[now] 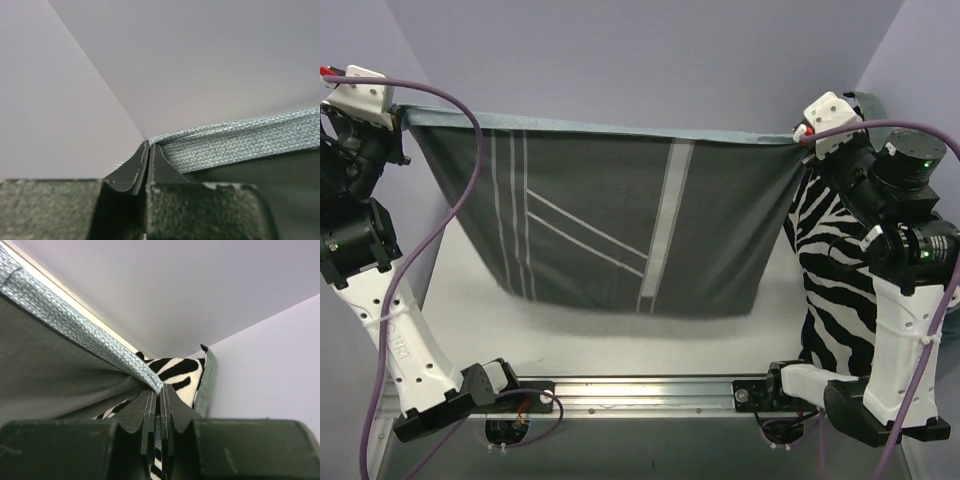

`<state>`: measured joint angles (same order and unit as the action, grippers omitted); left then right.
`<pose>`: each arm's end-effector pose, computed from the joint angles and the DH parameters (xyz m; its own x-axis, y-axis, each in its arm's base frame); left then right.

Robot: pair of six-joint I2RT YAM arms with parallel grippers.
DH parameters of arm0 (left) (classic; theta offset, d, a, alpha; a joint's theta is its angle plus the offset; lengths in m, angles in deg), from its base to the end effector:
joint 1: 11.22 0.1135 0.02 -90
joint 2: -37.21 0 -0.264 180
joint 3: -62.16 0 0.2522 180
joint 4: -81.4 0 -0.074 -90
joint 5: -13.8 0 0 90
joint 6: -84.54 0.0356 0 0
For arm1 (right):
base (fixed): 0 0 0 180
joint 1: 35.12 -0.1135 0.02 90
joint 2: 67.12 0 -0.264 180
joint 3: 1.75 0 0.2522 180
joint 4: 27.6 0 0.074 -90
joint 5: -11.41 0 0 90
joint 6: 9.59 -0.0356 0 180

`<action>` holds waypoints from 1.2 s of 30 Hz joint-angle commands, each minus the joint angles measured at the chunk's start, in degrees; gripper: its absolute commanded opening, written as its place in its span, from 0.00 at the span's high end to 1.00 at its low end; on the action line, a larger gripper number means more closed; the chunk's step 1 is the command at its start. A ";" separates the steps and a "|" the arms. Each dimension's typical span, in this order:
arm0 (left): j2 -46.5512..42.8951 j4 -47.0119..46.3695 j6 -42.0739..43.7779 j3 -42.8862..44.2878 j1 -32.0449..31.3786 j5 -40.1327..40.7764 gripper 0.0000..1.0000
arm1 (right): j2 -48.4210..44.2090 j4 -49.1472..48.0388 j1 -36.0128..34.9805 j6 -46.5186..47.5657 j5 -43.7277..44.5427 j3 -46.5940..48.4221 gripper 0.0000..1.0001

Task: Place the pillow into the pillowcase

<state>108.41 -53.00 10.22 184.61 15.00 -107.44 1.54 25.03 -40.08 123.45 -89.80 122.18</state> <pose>0.1846 0.0703 0.5704 0.1081 0.3108 -0.9443 0.0582 0.9463 0.3181 0.1752 0.0221 0.5717 0.2235 -0.6526 -0.7240 -0.1721 0.7047 -0.6883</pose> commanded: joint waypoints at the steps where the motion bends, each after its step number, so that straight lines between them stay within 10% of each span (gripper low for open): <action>1: 4.03 -6.88 3.21 -2.24 1.83 9.53 1.00 | 6.11 -4.07 1.88 4.85 8.30 -1.10 1.00; 13: 25.80 -17.85 13.33 -15.03 -12.41 21.48 1.00 | 48.86 -6.97 0.30 2.31 7.67 14.68 1.00; 15: 38.35 -15.42 11.92 -6.95 -13.03 24.29 0.99 | 56.54 -7.49 -0.32 1.78 9.78 27.15 0.69; 17: 52.29 -2.52 8.15 15.19 -13.30 26.49 0.46 | 64.38 -9.50 -0.94 0.30 15.66 33.68 0.19; 19: 59.29 8.44 5.78 29.07 -13.65 28.51 0.21 | 64.15 -14.69 -0.33 -1.64 17.70 32.14 0.00; 20: 63.06 10.68 5.68 37.74 -13.82 30.70 0.03 | 62.66 -16.01 -0.06 -2.09 17.01 29.08 0.00; 36: 44.65 14.13 2.42 10.25 -14.88 23.88 0.03 | 43.67 -8.67 3.37 -8.15 12.62 -0.30 0.01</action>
<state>158.66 -42.07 14.57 199.71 0.55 -78.48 48.27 9.69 -37.37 117.60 -75.13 124.74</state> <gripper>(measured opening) 0.974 0.996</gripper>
